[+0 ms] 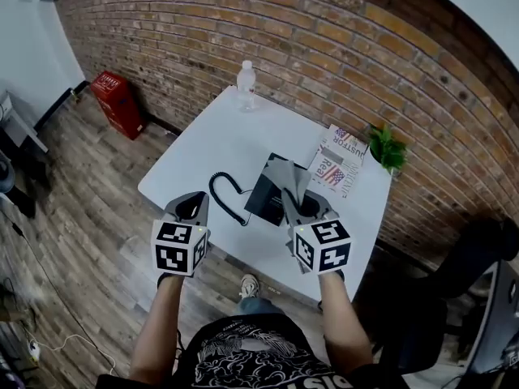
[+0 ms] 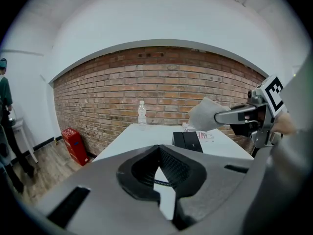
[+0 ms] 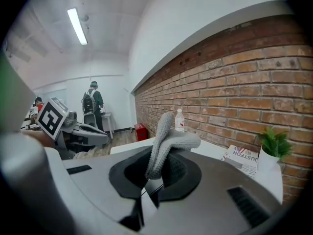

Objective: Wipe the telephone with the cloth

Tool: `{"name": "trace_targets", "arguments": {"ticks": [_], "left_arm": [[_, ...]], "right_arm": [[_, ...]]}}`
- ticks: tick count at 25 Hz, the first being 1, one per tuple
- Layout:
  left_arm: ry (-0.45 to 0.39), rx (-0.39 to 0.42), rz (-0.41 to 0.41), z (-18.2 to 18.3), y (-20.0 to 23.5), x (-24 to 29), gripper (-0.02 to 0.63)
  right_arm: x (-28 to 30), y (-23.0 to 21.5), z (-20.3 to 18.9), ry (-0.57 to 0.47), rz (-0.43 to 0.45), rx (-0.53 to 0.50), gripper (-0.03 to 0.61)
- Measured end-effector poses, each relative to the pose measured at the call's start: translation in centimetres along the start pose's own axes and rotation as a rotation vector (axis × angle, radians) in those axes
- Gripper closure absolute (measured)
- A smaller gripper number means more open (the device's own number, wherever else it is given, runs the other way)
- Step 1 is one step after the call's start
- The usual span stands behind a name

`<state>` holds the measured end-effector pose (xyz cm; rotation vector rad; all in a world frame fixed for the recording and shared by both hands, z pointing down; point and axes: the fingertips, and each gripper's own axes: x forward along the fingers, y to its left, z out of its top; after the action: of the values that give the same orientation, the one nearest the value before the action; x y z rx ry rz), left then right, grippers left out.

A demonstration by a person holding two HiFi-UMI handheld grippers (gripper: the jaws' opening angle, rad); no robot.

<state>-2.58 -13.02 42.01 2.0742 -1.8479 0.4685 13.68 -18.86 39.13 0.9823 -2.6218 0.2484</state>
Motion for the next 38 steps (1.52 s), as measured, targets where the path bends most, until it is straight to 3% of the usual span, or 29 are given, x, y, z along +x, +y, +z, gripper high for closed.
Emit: {"name": "trace_targets", "arguments": {"ticks": [10, 18, 28, 38], "left_arm": [[0.058, -0.002, -0.012, 1.2, 1.4, 6.9, 0.607], [0.096, 0.002, -0.047, 0.1, 2.5, 9.2, 0.607], [0.1, 0.022, -0.194, -0.3, 5.0, 10.8, 0.607], [0.105, 0.05, -0.308, -1.5, 5.6, 10.6, 0.607]], "right_arm": [[7.0, -5.2, 0.2, 0.04, 0.011, 0.029, 0.568], [10.9, -8.9, -1.1, 0.105, -0.079, -0.023, 0.568], [14.5, -8.1, -4.2, 0.239, -0.186, -0.091, 0.568], [15.4, -6.2, -6.9, 0.315, -0.252, -0.035, 0.568]]}}
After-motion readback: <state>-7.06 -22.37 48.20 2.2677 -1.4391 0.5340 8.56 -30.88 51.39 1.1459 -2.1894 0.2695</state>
